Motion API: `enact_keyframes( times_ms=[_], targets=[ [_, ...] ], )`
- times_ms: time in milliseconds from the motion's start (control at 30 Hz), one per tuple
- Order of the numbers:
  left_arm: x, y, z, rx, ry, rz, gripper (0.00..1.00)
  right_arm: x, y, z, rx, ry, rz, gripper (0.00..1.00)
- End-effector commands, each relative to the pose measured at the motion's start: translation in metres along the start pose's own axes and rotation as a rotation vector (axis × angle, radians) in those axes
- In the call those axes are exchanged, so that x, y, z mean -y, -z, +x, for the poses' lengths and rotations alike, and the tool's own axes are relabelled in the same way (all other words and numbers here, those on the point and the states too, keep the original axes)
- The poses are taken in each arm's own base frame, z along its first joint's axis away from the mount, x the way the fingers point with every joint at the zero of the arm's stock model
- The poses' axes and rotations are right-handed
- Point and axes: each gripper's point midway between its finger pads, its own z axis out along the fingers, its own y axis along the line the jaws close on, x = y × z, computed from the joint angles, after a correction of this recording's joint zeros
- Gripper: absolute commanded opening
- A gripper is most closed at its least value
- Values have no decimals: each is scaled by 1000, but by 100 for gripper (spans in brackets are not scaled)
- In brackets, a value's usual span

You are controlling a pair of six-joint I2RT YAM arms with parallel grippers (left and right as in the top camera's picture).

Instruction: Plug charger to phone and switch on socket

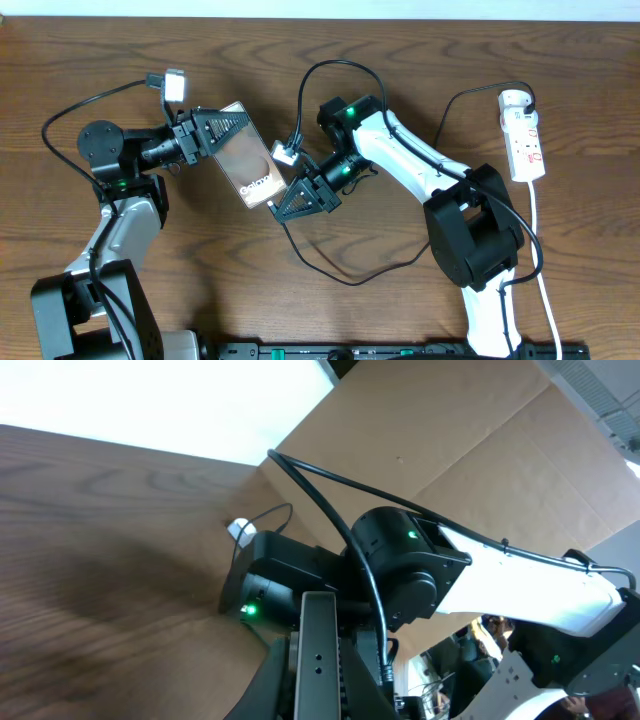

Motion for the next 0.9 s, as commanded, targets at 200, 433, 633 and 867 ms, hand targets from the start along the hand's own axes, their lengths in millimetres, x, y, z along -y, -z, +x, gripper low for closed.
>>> enact_keyframes(
  times_ms=[200,433,633,867],
  targets=[
    [4,-3,-2,-2,-2,7,7,-11,0,-16,59,31,-52,1],
    [2,1,-6,15,47,-6,7,-10,-1,-14,50,29,-45,1],
    [-22,22,-17,107,231,-87,7,-9,-1,-13,46,32,-40,1],
    [-22,19,-15,99,235,-82,7,-8,0,-14,47,39,-39,1]
  ],
)
